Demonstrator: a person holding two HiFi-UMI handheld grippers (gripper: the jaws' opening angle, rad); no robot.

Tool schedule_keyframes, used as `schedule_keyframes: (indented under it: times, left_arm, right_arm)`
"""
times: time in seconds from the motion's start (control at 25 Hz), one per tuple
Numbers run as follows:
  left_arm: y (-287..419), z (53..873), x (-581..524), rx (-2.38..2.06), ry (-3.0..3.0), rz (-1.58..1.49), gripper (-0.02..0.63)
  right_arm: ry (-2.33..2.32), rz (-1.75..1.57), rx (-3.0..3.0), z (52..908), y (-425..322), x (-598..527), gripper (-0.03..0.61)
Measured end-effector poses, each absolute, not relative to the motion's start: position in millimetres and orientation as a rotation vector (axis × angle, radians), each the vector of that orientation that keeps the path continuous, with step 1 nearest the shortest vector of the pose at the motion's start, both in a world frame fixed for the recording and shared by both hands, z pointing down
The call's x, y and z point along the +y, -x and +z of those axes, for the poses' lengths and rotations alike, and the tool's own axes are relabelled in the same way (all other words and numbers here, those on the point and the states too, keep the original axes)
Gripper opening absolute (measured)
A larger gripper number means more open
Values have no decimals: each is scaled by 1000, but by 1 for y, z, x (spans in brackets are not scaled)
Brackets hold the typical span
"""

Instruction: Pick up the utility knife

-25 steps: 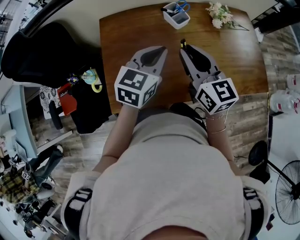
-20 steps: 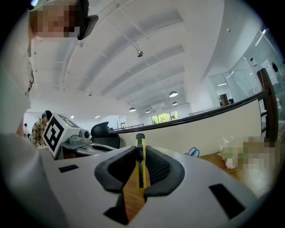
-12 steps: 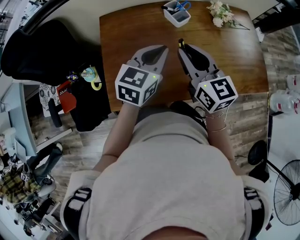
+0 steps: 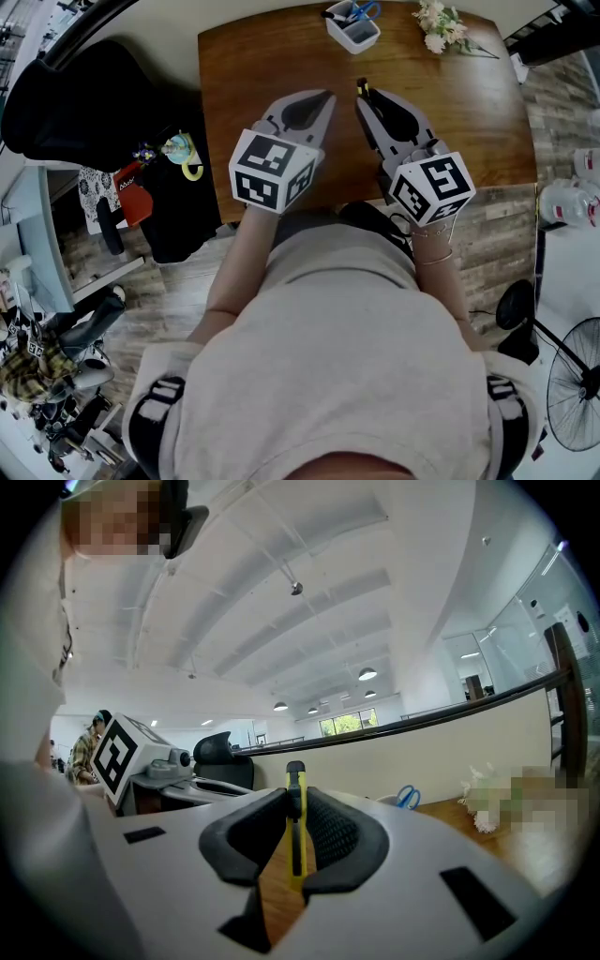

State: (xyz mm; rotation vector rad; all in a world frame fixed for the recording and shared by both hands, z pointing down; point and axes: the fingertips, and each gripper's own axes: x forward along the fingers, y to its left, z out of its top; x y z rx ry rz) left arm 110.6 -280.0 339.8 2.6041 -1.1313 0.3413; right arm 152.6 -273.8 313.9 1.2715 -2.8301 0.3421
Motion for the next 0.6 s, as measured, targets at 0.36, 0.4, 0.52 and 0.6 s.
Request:
schedule_keyframes:
  times: [0.36,0.4,0.52,0.6]
  left_arm:
    - [-113,341,-277,-1123,-2599,338,12]
    - [-113,341,-277,-1122,-2600,338,12]
    - [-113,340,-276,-1121,-2602,339,12]
    - [-114,340,-274,-1118,-2603,341,12]
  right_arm:
    - [-1279,348,-2814,317,-156,-273,75]
    - [-1280,349,-2812,317,-156,-273,77]
    - [-1280,358,-2810,319,-155,-271,77]
    - [-1281,364,-2810,319,-156,-269,75]
